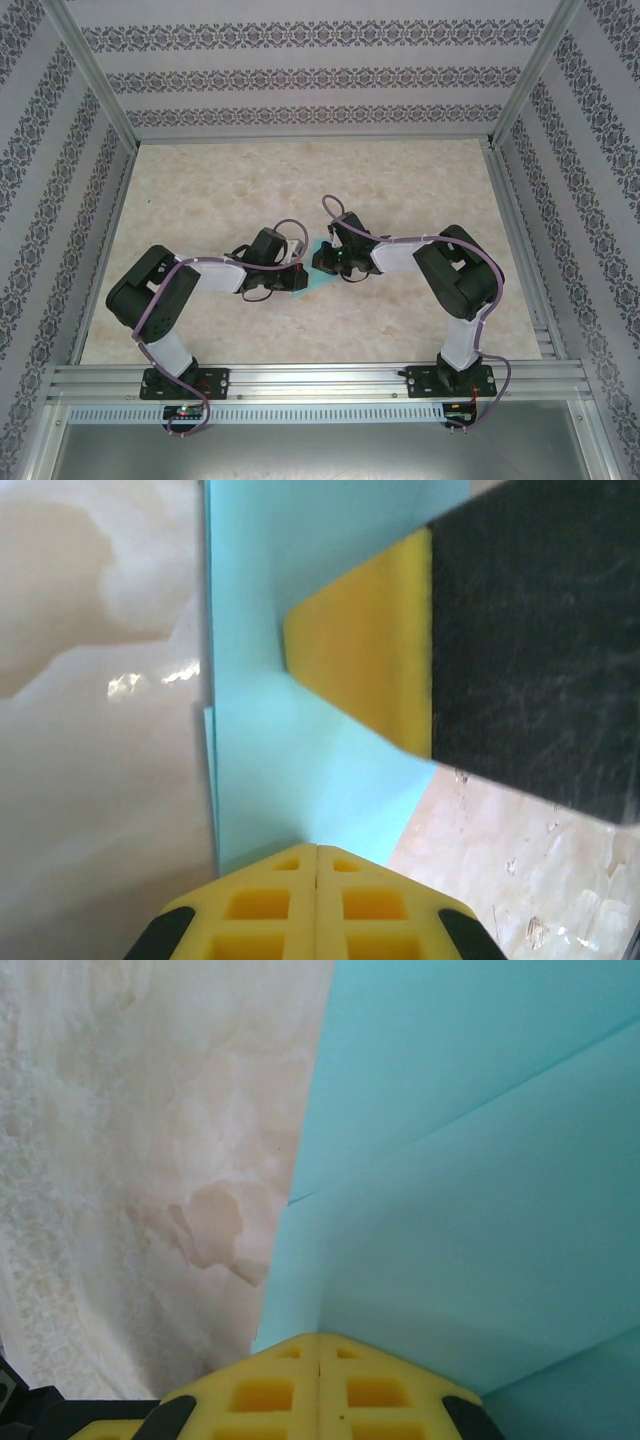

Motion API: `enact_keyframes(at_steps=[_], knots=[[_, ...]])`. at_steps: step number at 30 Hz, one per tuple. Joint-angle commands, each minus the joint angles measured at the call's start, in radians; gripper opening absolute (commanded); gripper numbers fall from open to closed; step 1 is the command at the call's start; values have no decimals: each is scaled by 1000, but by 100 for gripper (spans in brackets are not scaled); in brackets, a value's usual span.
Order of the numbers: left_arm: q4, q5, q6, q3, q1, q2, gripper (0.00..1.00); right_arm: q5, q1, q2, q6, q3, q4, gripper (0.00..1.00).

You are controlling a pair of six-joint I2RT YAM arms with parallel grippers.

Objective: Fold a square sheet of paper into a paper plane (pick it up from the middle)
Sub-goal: Fourth fold the wing at the center of the table.

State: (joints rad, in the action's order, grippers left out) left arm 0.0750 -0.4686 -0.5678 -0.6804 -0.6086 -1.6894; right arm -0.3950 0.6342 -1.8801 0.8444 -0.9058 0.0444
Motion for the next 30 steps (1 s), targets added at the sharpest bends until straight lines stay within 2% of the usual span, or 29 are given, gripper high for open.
enact_keyframes(at_steps=[1,20,30], knots=[[-177,-10,27,71,3,8,0,130,-13,-89,-14,44,-198,0],[-338,0,15,113,0,84,0,140,-18,-90,-18,43,-215,0],[-416,28,5,120,0,189,0,130,-20,-86,-21,32,-215,0]])
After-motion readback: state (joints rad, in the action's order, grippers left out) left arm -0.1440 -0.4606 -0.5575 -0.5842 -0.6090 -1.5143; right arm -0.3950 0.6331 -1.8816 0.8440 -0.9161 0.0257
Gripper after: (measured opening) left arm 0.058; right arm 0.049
